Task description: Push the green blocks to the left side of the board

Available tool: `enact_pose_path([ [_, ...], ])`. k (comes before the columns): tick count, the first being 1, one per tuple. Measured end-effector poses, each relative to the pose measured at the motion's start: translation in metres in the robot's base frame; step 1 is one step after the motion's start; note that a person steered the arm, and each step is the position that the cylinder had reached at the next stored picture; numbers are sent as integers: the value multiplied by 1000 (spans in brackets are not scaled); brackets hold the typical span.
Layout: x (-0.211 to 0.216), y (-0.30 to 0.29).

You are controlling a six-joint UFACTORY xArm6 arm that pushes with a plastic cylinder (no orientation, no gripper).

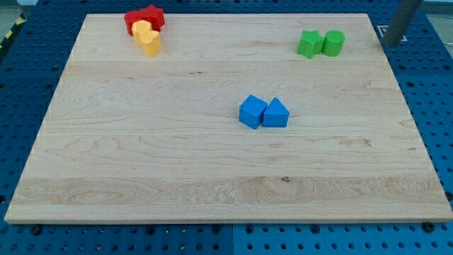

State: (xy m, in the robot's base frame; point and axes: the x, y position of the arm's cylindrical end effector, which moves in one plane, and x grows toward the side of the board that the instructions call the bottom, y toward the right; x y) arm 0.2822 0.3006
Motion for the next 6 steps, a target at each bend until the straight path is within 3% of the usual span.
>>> enact_pose_path([
  [6,4,-151],
])
